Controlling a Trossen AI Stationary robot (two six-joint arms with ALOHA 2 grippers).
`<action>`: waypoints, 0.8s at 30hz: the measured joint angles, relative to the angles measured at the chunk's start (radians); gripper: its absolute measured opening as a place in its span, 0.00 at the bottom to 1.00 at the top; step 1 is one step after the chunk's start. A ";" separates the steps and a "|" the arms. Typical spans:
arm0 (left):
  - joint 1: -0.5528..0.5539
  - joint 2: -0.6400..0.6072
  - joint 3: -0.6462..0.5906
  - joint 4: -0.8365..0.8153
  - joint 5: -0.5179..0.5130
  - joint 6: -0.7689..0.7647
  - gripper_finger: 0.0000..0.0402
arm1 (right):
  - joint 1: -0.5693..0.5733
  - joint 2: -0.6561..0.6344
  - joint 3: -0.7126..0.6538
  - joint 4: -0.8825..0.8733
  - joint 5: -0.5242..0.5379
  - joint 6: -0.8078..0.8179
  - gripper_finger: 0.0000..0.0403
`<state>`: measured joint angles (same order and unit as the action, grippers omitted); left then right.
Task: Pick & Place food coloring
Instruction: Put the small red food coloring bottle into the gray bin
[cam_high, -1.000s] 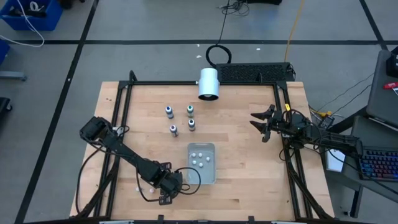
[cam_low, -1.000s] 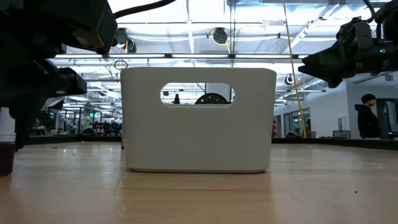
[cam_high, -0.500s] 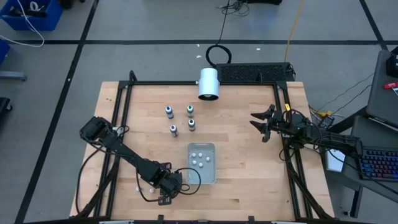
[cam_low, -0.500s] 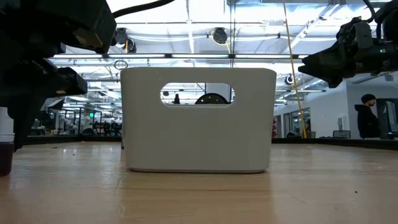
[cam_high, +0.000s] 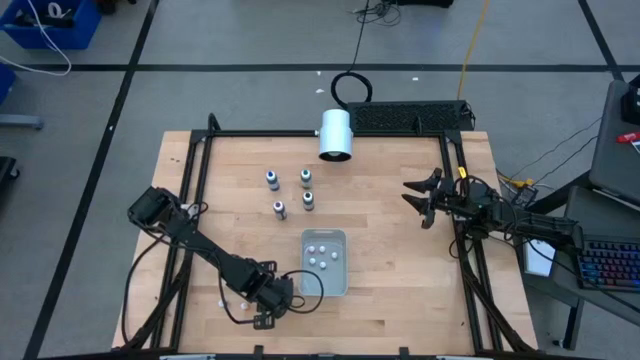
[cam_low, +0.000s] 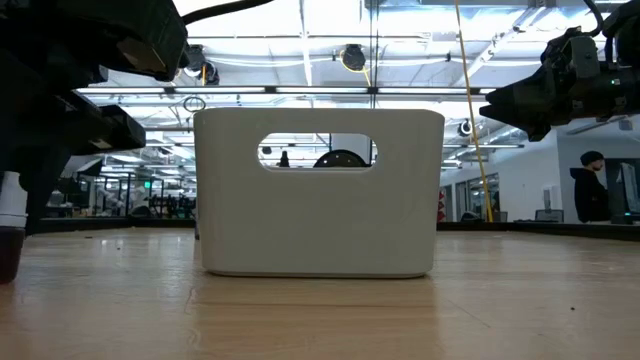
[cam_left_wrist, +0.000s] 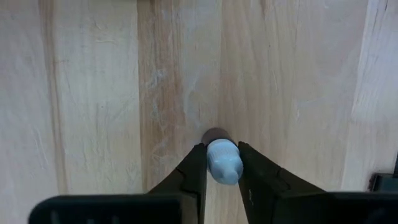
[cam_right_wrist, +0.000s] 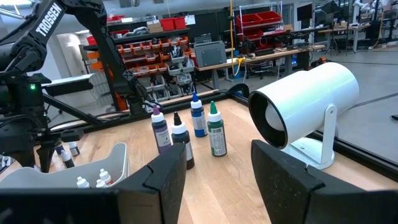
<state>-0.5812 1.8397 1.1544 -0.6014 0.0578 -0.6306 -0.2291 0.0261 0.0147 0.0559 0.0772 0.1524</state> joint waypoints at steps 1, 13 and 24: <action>0.005 0.000 0.000 0.000 0.008 0.000 0.17 | 0.000 0.000 0.000 0.000 0.000 0.000 0.42; 0.121 -0.016 0.218 -0.352 -0.059 0.188 0.17 | 0.000 0.000 0.000 0.000 0.000 0.000 0.42; 0.290 -0.008 0.410 -0.386 -0.189 0.523 0.17 | 0.000 0.000 0.000 0.000 0.000 0.000 0.42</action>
<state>-0.2916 1.8320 1.5648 -0.9873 -0.1311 -0.1081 -0.2294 0.0261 0.0149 0.0559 0.0771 0.1524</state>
